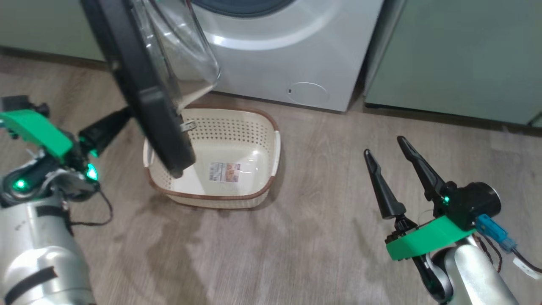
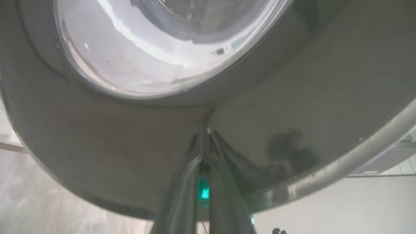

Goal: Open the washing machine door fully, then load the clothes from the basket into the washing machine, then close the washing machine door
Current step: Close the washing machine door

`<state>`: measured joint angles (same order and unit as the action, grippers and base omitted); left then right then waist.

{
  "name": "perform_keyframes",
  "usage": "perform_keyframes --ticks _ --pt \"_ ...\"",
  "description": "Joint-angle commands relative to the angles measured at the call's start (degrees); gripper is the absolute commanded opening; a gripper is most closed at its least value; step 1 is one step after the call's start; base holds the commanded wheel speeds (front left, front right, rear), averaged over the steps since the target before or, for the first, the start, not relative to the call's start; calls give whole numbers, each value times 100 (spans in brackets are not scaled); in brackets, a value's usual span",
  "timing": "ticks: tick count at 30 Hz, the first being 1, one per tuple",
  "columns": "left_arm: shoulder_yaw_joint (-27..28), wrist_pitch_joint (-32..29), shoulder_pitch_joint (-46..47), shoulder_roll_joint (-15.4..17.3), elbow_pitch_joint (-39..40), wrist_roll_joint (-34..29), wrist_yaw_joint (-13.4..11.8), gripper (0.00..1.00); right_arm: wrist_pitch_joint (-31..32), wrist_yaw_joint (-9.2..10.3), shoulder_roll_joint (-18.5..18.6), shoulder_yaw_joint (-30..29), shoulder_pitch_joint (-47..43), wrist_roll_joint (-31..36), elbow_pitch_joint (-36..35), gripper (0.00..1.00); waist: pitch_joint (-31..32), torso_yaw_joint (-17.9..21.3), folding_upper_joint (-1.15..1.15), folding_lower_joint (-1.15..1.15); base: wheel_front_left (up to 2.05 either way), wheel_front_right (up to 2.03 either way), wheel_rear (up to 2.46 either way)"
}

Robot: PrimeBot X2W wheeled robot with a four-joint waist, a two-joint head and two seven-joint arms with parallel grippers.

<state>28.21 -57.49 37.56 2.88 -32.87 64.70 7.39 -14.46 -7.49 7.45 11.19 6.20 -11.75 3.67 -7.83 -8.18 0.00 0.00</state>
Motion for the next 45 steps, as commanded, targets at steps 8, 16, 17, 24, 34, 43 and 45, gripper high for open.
perform_keyframes --ticks 8,16,17,24,34,43,45 --pt "-188 161 -113 17 272 433 10 0 -53 0 -56 63 185 -11 -242 100 -172 501 0 0 0 0 0" --pt "-874 1064 -42 1 -26 1421 10 0 -53 0 -88 20 259 -16 -291 100 -418 1076 0 0 0 0 0" --pt "-964 1177 -15 1 -57 1555 10 0 -53 0 -94 7 265 -17 -297 100 -450 1145 0 0 0 0 0" --pt "-1380 2199 211 0 -24 2031 10 0 -53 0 -140 22 339 2 -365 100 -718 1643 0 0 0 0 0" --pt "-1165 3536 781 9 -174 2058 10 0 -53 0 -261 -50 386 -30 -424 100 -1050 2390 0 0 0 0 0" --pt "-1015 4356 1443 77 -316 2028 10 0 -53 0 -387 -60 436 -101 -426 100 -1308 3048 0 0 0 0 0" --pt "-997 4564 1601 81 -366 2012 10 0 -53 0 -408 -66 432 -122 -419 100 -1362 3184 0 0 0 0 0"
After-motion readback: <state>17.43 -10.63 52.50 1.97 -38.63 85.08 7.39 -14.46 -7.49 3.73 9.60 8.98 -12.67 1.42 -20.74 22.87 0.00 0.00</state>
